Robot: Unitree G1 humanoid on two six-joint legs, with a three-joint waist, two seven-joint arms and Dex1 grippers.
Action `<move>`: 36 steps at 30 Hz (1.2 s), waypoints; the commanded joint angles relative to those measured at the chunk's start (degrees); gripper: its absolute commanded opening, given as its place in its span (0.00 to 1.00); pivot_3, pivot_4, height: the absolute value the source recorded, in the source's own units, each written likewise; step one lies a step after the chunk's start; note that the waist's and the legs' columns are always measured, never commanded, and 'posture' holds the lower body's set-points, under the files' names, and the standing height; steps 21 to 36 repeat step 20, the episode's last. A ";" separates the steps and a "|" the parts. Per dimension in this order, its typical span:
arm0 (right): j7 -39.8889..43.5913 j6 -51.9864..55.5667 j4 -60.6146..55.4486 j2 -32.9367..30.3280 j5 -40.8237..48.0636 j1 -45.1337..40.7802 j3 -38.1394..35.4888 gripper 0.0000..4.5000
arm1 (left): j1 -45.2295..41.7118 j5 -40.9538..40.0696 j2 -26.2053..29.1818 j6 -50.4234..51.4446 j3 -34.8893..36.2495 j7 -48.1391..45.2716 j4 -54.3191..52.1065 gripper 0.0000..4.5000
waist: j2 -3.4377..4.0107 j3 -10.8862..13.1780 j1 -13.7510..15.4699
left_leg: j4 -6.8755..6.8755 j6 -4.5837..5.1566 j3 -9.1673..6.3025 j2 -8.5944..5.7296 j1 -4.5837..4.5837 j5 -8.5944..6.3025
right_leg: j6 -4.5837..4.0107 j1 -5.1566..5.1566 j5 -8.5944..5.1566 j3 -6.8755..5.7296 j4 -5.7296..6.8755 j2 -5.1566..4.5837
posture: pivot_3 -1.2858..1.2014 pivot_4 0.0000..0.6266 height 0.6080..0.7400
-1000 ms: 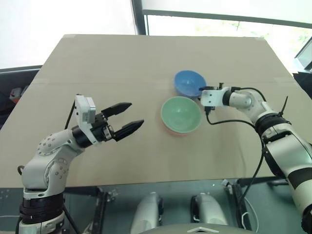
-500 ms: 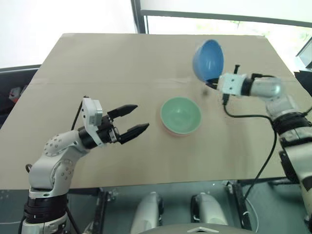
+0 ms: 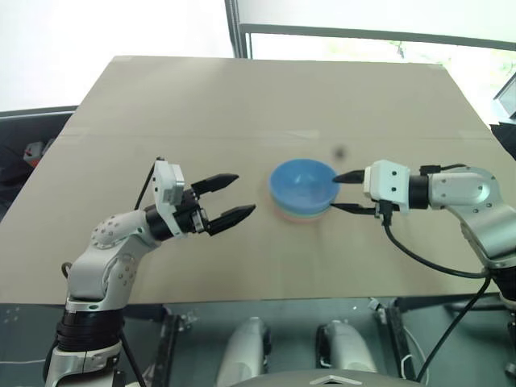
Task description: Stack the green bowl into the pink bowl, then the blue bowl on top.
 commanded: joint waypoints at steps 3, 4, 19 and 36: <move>-5.13 10.45 -6.63 0.27 10.79 4.19 -16.44 0.65 | 0.69 -0.89 1.10 0.69 0.21 0.11 -3.87 1.00 | 0.00 0.00 0.69 | -0.12 0.00 -0.02 0.00 -0.06 0.00 | 0.00 0.00 0.00 -0.07 0.00 0.00 | 0.52 0.24 1.00; -6.10 11.70 -7.90 0.09 11.59 5.95 -19.05 0.65 | 1.08 0.38 1.04 0.24 -0.25 0.97 -4.47 1.00 | 0.00 0.00 0.90 | -0.15 0.00 -0.04 0.00 -0.08 0.00 | 0.00 0.01 0.00 -0.11 -0.02 0.00 | 0.52 0.24 1.00; 2.17 19.67 -19.76 -3.23 22.63 47.34 -55.85 0.98 | 7.74 1.40 7.87 1.24 3.54 -0.39 -6.28 1.00 | 0.05 -0.10 1.55 | -0.21 0.02 0.02 0.06 0.31 -0.01 | -0.01 0.19 -0.02 0.09 -0.07 0.06 | 0.52 0.24 1.00; 2.15 19.90 -19.69 -3.17 23.21 47.95 -56.64 0.98 | 8.02 1.25 8.31 1.45 3.80 -0.54 -6.47 1.00 | 0.05 -0.10 1.55 | -0.21 0.03 0.04 0.06 0.30 -0.02 | -0.01 0.19 -0.02 0.13 -0.07 0.05 | 0.52 0.24 1.00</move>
